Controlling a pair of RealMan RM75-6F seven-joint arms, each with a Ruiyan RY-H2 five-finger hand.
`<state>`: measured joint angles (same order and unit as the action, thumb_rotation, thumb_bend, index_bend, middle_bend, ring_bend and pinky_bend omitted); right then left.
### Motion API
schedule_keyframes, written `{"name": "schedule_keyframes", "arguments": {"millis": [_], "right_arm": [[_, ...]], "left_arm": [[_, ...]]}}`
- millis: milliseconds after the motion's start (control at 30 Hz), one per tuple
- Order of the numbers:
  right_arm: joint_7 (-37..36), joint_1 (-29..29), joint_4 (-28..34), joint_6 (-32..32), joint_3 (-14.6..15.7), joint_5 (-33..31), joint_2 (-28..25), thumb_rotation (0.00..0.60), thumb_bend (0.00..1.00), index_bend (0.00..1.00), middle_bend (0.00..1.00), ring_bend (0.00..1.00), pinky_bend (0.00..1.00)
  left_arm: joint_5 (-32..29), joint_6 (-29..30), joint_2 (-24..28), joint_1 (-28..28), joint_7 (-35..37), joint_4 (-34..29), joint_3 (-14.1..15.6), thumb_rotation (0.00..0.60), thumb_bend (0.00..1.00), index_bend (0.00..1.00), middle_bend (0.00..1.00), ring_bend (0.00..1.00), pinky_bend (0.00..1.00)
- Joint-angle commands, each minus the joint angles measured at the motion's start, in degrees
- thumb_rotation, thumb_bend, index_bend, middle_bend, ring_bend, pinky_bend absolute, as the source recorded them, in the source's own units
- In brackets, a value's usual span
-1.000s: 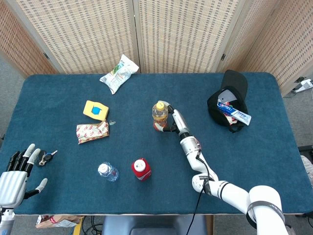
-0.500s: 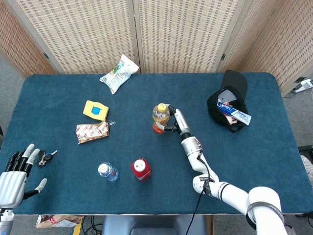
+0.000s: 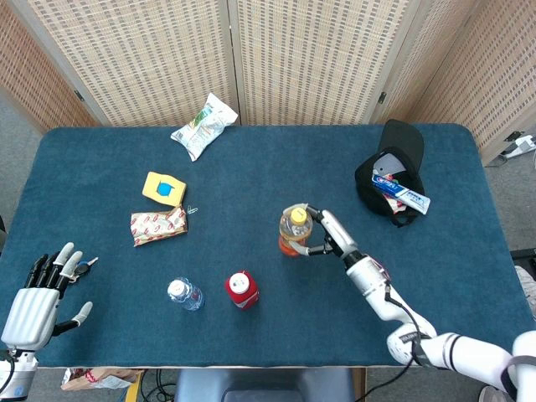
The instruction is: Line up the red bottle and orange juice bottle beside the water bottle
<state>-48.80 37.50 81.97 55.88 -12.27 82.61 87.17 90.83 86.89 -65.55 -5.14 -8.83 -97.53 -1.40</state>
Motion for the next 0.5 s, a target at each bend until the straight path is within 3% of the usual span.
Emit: {"name": "schedule_keyframes", "arguments": {"millis": [33, 233, 500], "right_arm": [[-1.7, -2.9, 4.25, 2.3, 4.3, 4.29, -4.23, 0.6, 0.43, 0.49, 0.43, 0.36, 0.4], [-2.98, -4.46, 6.07, 4.83, 9.32, 9.66, -5.16, 0.6, 0.42, 0.49, 0.43, 0.36, 0.4], [-3.18, -4.54, 4.24, 6.39, 12.63, 12.88, -2.93, 0.6, 0.41, 0.49, 0.42, 0.36, 0.4]], "left_arm": [[0.15, 0.11, -0.07, -0.03, 0.01, -0.12, 0.02, 0.6, 0.24, 0.0, 0.0, 0.0, 0.0], [0.43, -0.13, -0.17, -0.38, -0.36, -0.53, 0.0, 0.6, 0.24, 0.0, 0.0, 0.0, 0.0], [0.96, 0.35, 0.29, -0.25, -0.6, -1.02, 0.25, 0.6, 0.24, 0.0, 0.0, 0.0, 0.0]]}}
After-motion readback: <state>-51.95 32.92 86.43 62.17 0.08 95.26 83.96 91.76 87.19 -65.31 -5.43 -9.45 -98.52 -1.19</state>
